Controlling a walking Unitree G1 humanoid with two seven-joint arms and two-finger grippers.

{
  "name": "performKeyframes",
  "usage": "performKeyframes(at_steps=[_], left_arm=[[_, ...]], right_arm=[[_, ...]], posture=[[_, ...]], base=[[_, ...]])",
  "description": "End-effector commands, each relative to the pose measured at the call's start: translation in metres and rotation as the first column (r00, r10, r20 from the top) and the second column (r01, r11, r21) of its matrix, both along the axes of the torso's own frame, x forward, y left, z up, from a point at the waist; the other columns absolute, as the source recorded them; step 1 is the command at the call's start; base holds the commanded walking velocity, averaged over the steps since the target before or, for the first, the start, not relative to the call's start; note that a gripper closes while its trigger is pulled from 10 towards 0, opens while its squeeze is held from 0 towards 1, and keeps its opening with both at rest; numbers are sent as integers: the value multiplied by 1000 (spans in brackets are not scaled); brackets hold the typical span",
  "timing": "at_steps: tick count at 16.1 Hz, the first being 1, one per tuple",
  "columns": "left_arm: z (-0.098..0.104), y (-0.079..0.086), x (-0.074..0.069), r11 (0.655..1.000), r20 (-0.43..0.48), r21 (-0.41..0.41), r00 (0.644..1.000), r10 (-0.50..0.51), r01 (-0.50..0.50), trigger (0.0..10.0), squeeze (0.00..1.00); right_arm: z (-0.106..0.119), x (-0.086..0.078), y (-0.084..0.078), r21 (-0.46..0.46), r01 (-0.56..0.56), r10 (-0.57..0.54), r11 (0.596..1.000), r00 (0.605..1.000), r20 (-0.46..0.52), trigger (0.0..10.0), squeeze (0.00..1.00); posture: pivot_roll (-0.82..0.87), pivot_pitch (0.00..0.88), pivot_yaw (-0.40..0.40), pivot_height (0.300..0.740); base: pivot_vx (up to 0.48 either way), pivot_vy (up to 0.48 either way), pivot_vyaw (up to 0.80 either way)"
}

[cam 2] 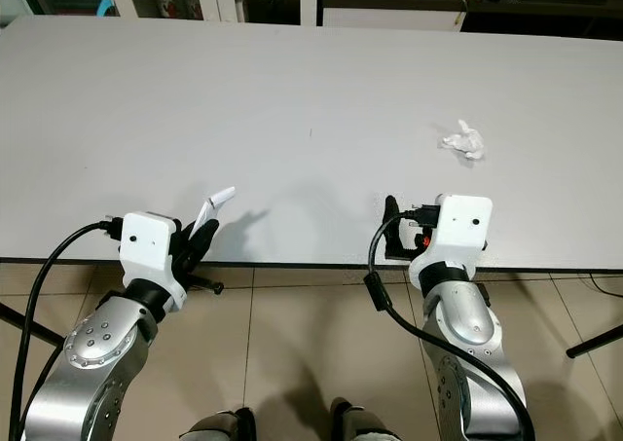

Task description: Picking trash to rubbish bin

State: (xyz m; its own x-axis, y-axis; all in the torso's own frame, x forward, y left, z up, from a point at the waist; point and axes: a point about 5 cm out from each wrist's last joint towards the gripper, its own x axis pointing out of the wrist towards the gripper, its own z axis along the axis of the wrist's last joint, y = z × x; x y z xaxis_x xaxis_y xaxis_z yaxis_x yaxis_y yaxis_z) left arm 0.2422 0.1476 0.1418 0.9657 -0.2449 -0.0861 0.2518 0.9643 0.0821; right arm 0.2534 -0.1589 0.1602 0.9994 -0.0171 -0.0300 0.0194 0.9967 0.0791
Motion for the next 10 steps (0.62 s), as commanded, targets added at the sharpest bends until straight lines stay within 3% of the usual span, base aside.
performKeyframes(at_steps=[1, 7, 10], left_arm=[[4, 0, -1, 1000, 17, 12, 1000, 7, -7, 10000, 0], [10, 3, 0, 1000, 46, 21, 999, 11, -12, 10000, 0], [21, 6, 11, 999, 92, 24, 995, 25, -28, 10000, 0]], right_arm=[[4, -1, -1, -8, 4, -4, 1000, 1000, 11, 10000, 0], [4, 1, -1, -5, 5, -5, 1000, 1000, 10, 10000, 0], [7, 10, 1, 9, 6, -6, 1000, 999, 35, 10000, 0]], posture=[[-37, 166, -30, 740], [-26, 152, -28, 740], [-13, 120, -28, 740]], base=[[0, 0, 0], [0, 0, 0], [0, 0, 0]])
